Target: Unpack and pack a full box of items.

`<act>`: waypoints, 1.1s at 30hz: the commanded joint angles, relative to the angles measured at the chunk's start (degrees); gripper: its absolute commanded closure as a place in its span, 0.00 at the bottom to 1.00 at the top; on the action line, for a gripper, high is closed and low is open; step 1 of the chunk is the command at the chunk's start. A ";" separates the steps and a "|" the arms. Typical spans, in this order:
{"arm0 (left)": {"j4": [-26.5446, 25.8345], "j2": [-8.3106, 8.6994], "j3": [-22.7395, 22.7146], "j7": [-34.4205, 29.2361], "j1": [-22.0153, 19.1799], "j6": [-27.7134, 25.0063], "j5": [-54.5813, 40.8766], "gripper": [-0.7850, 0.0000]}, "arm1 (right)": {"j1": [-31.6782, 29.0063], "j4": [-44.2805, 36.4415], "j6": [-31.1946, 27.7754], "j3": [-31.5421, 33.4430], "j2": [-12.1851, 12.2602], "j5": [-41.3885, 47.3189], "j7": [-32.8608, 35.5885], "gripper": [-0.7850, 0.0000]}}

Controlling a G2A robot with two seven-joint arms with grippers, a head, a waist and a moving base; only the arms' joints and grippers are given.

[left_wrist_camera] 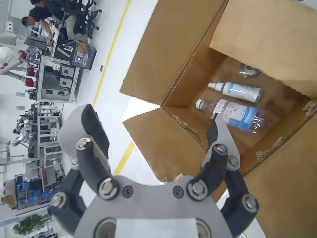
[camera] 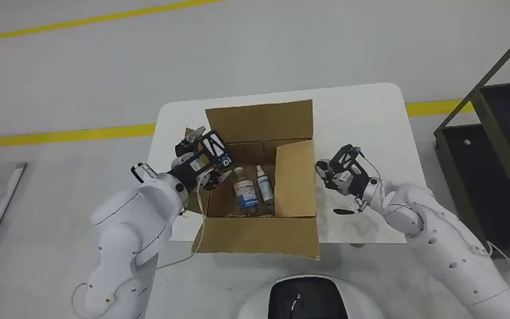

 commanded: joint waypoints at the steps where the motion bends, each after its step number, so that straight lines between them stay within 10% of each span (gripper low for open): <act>1: 0.23 -0.07 0.65 1.64 -0.16 0.49 -2.43 0.00 | 1.00 0.83 -0.31 -0.25 -0.10 -0.56 -0.02 1.00; 19: 1.84 -0.31 2.09 6.15 0.43 3.71 -8.72 0.00 | -19.76 -19.62 1.76 17.93 2.97 1.91 -4.10 1.00; 33: 19.37 -2.10 9.33 -7.36 -3.34 25.66 -59.97 0.00 | -25.86 -24.96 5.22 21.29 3.12 -1.35 -7.43 1.00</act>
